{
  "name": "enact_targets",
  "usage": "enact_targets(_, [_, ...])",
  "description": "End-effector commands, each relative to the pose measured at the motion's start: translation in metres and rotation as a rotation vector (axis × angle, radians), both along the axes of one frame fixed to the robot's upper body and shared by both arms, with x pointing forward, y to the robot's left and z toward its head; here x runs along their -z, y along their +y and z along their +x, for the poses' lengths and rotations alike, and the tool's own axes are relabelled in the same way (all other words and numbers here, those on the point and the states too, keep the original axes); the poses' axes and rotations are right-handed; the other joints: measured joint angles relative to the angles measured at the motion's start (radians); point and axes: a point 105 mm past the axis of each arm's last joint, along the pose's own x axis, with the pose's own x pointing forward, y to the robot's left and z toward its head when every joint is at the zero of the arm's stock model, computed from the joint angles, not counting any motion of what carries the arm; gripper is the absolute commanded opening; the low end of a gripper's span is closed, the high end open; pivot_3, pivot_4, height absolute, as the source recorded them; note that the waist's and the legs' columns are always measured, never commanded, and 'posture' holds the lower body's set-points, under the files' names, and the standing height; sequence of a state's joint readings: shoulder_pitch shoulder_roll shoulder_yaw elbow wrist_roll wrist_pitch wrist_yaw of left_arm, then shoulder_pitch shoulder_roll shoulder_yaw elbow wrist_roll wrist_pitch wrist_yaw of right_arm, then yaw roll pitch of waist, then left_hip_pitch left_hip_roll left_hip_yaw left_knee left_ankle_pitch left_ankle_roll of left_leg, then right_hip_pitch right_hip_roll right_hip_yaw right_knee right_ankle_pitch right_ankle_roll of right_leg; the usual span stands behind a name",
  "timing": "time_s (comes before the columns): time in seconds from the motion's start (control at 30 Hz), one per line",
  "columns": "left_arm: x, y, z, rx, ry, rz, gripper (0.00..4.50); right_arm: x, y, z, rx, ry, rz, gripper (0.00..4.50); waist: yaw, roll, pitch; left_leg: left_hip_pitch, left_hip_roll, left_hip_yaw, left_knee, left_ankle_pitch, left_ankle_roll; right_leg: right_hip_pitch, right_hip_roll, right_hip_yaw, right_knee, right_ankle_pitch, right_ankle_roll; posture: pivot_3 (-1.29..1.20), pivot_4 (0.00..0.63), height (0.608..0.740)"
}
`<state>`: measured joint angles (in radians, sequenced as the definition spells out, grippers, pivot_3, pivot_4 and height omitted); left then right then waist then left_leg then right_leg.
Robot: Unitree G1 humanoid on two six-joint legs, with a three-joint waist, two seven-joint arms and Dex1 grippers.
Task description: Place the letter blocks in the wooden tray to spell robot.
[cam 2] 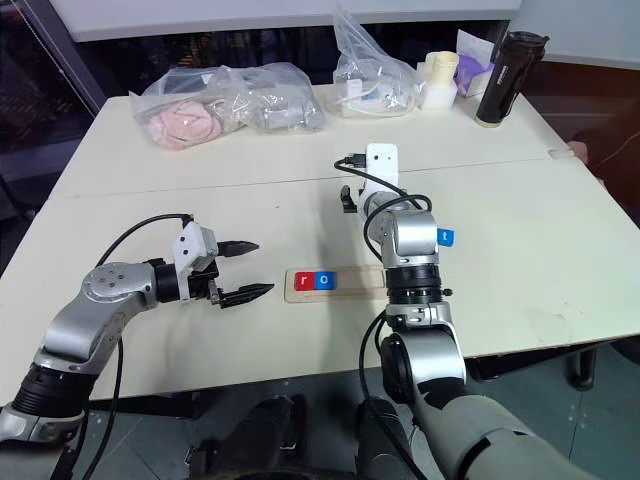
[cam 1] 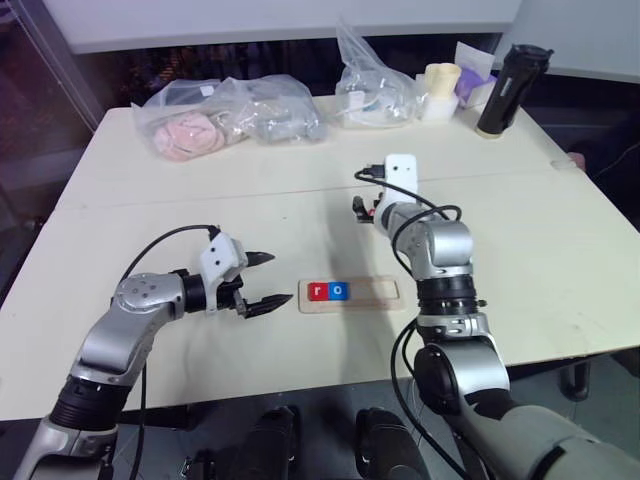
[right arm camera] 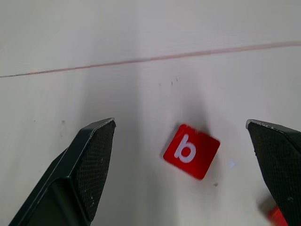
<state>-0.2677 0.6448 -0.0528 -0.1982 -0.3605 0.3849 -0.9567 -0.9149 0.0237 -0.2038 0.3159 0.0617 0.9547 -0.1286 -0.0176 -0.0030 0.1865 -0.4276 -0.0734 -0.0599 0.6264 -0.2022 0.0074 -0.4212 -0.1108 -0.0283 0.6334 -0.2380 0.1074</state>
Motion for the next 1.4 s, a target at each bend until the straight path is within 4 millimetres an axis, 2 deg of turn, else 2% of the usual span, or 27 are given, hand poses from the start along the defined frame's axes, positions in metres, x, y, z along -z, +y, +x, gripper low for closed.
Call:
enact_targets(0.03, [-0.009, 0.001, -0.001, -0.003, -0.04, -0.009, 4.45, -0.007, 0.009, 0.005, 0.024, -0.009, 0.021, 4.5, -0.001, 0.0, 0.0, 0.0, 0.0, 0.0, 0.0, 0.0, 0.0, 0.0, 0.0, 0.0, 0.0, 0.0, 0.0, 0.0, 0.15, 0.725])
enact_targets(0.13, [-0.01, 0.0, -0.002, -0.006, -0.042, -0.01, 4.45, 0.005, 0.017, 0.007, 0.028, 0.044, 0.057, 4.5, -0.002, 0.0, 0.0, 0.0, 0.0, 0.0, 0.0, 0.0, 0.0, -0.001, 0.001, 0.0, 0.0, 0.0, 0.0, 0.0, 0.15, 0.725])
enact_targets(0.33, [-0.009, 0.0, -0.004, -0.013, -0.044, -0.012, 4.45, 0.018, 0.025, 0.012, 0.06, 0.095, 0.098, 4.5, -0.004, 0.0, 0.0, 0.0, 0.001, 0.0, 0.0, 0.0, 0.0, -0.001, 0.002, 0.001, 0.001, 0.0, 0.0, 0.0, 0.15, 0.725])
enact_targets(0.6, [-0.01, 0.002, -0.004, -0.024, -0.046, -0.008, 4.45, 0.03, 0.019, 0.013, 0.124, 0.15, 0.132, 4.5, -0.004, 0.0, 0.0, 0.001, 0.002, 0.0, 0.0, 0.001, -0.001, 0.0, 0.003, 0.001, 0.001, 0.001, -0.002, 0.0, 0.15, 0.725])
enact_targets(0.7, [-0.009, 0.002, -0.004, -0.024, -0.045, -0.007, 4.5, 0.032, 0.017, 0.012, 0.132, 0.155, 0.129, 3.63, -0.003, 0.0, 0.0, 0.001, 0.002, 0.0, 0.001, 0.001, -0.001, 0.0, 0.003, 0.001, 0.001, 0.001, -0.002, 0.0, 0.15, 0.725])
enact_targets(0.83, [-0.009, 0.001, -0.003, -0.019, -0.045, -0.005, 4.5, 0.035, 0.017, 0.009, 0.129, 0.166, 0.122, 1.53, -0.009, 0.0, 0.0, 0.001, 0.003, 0.0, 0.0, 0.001, -0.001, 0.0, 0.004, 0.002, 0.001, 0.001, -0.002, 0.0, 0.15, 0.725])
enact_targets(0.87, [-0.009, 0.001, -0.003, -0.018, -0.045, -0.005, 4.5, 0.036, 0.017, 0.008, 0.125, 0.169, 0.121, 1.13, -0.011, 0.0, 0.0, 0.001, 0.003, 0.0, 0.0, 0.001, -0.001, 0.0, 0.004, 0.002, 0.001, 0.001, -0.002, 0.0, 0.15, 0.725])
enact_targets(0.93, [-0.009, 0.0, -0.002, -0.013, -0.044, -0.006, 4.5, 0.034, 0.015, 0.006, 0.122, 0.167, 0.111, 1.14, -0.018, 0.0, 0.0, 0.001, 0.003, 0.0, -0.001, 0.001, -0.001, 0.0, 0.005, 0.002, 0.001, 0.001, -0.002, 0.0, 0.15, 0.725])
enact_targets(1.0, [-0.009, -0.002, -0.003, -0.002, -0.04, -0.008, 4.5, 0.021, 0.006, 0.004, 0.107, 0.116, 0.066, 1.14, -0.02, 0.0, 0.0, 0.001, 0.003, 0.0, -0.001, 0.001, -0.001, 0.0, 0.005, 0.002, 0.001, 0.001, -0.002, 0.0, 0.15, 0.725])
enact_targets(1.1, [-0.007, -0.006, -0.004, 0.014, -0.031, -0.013, 4.5, -0.002, -0.007, -0.007, 0.042, 0.043, 0.012, 1.14, -0.017, 0.001, 0.0, 0.001, 0.003, 0.0, -0.002, 0.001, -0.001, 0.0, 0.005, 0.002, 0.0, 0.001, -0.002, 0.0, 0.15, 0.725])
enact_targets(1.2, [-0.005, -0.009, -0.006, 0.038, -0.016, -0.019, 4.5, -0.017, -0.03, -0.034, -0.014, 0.032, -0.018, 1.14, -0.009, 0.001, 0.0, -0.001, 0.002, 0.0, -0.002, 0.001, -0.001, -0.002, 0.004, 0.003, 0.0, 0.001, -0.002, 0.0, 0.15, 0.725])
enact_targets(1.3, [-0.003, -0.011, -0.008, 0.062, -0.009, -0.018, 4.5, -0.017, -0.052, -0.068, -0.048, 0.073, -0.053, 1.14, 0.002, 0.001, 0.0, -0.001, 0.003, 0.0, -0.002, 0.001, -0.001, -0.003, 0.004, 0.003, 0.0, 0.001, -0.002, 0.0, 0.15, 0.725])
enact_targets(1.4, [-0.003, -0.014, -0.009, 0.08, -0.004, -0.026, 4.5, -0.008, -0.071, -0.098, -0.061, 0.09, -0.099, 1.14, 0.004, 0.001, 0.0, -0.001, 0.004, 0.0, -0.002, 0.001, -0.001, -0.003, 0.004, 0.002, 0.0, 0.001, -0.003, 0.0, 0.15, 0.725])
